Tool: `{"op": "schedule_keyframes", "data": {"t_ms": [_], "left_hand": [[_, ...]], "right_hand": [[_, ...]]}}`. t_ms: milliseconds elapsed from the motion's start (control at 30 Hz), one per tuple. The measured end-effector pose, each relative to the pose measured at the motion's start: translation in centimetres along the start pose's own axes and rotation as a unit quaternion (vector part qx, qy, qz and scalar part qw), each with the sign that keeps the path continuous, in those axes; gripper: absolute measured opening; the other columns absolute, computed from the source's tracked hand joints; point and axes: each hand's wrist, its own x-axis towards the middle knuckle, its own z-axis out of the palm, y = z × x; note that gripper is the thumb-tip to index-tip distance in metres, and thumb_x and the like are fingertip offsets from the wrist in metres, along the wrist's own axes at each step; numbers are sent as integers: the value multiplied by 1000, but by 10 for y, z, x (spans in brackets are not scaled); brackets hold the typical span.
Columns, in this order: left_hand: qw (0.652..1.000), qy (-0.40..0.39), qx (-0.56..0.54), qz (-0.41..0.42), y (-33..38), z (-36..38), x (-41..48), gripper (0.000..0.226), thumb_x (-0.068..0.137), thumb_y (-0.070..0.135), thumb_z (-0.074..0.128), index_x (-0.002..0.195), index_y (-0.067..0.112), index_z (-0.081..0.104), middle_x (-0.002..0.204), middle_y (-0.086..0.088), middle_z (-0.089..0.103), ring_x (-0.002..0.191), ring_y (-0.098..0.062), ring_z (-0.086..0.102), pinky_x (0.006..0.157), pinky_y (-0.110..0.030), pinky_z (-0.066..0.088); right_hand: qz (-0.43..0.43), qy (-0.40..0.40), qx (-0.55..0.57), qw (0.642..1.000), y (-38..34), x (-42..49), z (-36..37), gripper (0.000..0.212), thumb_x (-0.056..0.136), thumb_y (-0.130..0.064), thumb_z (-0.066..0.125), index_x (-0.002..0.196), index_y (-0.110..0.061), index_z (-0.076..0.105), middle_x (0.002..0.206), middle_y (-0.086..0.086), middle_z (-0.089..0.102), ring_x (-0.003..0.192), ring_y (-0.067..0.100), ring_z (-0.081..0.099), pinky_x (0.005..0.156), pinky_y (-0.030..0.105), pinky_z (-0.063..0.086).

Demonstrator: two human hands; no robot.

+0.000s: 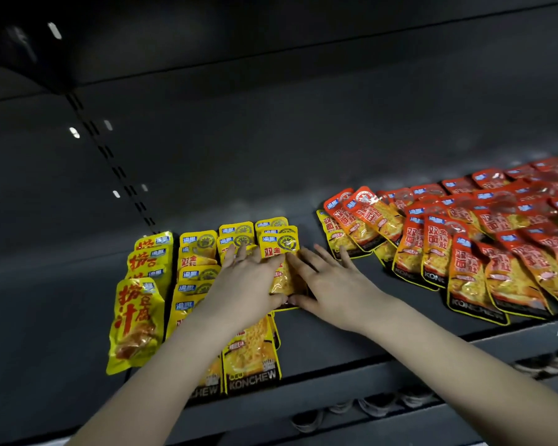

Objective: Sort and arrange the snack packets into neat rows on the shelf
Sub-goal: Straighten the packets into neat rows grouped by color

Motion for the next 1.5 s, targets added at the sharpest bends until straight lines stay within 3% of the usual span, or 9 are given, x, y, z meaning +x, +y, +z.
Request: {"op": "schedule_keyframes", "data": {"t_ms": [133,467,667,800,1100,1300,1500], "left_hand": [[1000,-11,-7,4,-2,3,2,70,91,49,51,150,30,17,158,-15,9,146,-31,5,117,-44,1],[1000,-18,-6,21,-1,5,-5,69,91,50,50,149,28,18,157,-9,21,147,-25,6,117,-45,-2],[1000,12,-26,-12,0,1,-8,74,85,58,54,146,35,21,151,-2,33,143,-27,20,116,-47,2],[998,39,-35,-30,6,-8,-7,74,85,60,52,147,36,20,155,-6,25,144,-27,15,116,-46,3],[999,43,-25,15,47,-12,23,73,86,59,52,147,34,21,157,-4,20,145,-22,14,117,-43,1],[998,2,-24,54,72,-5,50,70,91,58,43,149,28,19,153,-7,28,143,-25,19,118,-44,3],[994,-76,-22,77,83,0,67,69,97,52,30,152,18,6,160,-3,-4,147,-19,-3,119,-45,-3]], "right_hand": [[11,-6,1,1000,-2,0,0,73,93,-55,35,150,-25,2,158,-3,6,145,20,-1,114,51,2],[8,-9,3,1000,-3,-10,2,71,93,-54,38,150,-27,5,157,-4,7,145,18,-1,116,51,4],[-7,3,-11,1000,3,-14,-4,69,92,-58,31,149,-29,6,156,-5,10,145,20,1,115,49,2],[11,10,-15,1000,18,-18,-10,66,93,-58,26,149,-30,5,157,-5,8,145,22,3,116,48,2],[37,13,-24,999,55,-26,-19,67,95,-55,28,150,-24,7,158,-3,3,145,22,-4,117,51,-1],[59,2,-30,998,81,-28,-13,62,96,-52,27,150,-25,12,158,-6,5,145,17,-5,114,54,-3],[77,-21,-39,996,91,-32,-10,55,99,-48,17,150,-29,5,158,-11,-2,145,17,-9,114,53,-8]]}}
